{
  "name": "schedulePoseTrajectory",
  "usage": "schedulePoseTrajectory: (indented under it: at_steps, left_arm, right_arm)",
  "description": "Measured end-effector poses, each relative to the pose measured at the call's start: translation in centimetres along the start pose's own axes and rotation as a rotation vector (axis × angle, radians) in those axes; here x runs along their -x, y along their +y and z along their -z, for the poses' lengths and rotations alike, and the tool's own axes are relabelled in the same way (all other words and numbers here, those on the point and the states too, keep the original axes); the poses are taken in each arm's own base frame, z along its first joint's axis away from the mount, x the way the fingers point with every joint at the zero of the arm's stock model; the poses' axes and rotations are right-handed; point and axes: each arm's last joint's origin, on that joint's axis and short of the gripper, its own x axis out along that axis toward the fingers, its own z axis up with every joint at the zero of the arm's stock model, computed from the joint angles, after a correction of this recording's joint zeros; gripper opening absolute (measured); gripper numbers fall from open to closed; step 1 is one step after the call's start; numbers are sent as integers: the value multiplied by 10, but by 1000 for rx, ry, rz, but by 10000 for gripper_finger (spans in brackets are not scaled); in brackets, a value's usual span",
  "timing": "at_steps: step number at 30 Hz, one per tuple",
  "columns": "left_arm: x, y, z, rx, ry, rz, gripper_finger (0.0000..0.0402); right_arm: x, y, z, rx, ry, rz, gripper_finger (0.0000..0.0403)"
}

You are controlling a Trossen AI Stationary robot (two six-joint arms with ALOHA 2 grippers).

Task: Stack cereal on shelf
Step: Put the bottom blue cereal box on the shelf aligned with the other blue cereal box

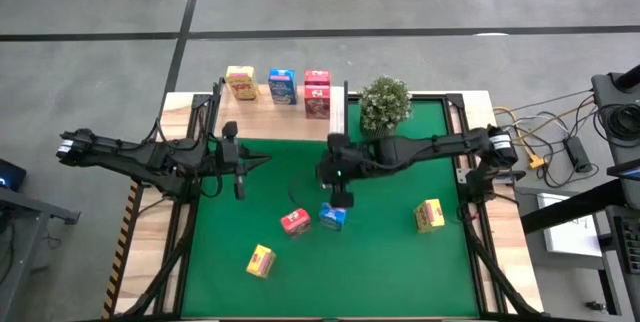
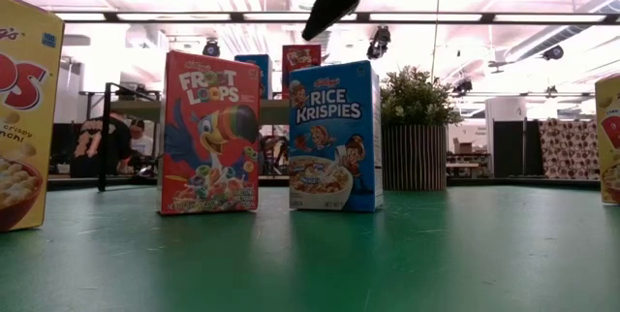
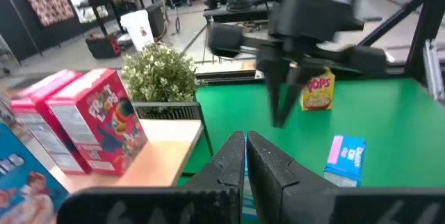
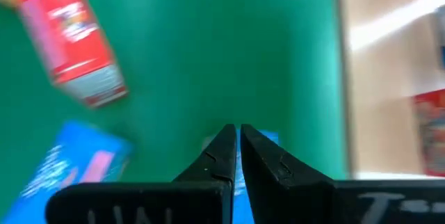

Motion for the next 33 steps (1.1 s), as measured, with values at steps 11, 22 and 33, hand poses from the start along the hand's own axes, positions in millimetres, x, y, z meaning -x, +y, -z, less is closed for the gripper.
schedulePoseTrajectory:
  at_steps: [11,22,33]
  left_arm:
    - [-31,-28,5,64,27,145,0]
    - [-77,-64,18,84,5,221,0]
    - [-106,-79,21,75,17,241,29]
  right_arm:
    - [12,40,33,66,-96,58,12]
    - [39,37,66,139,-522,138,12]
    - [74,32,107,163,-781,54,12]
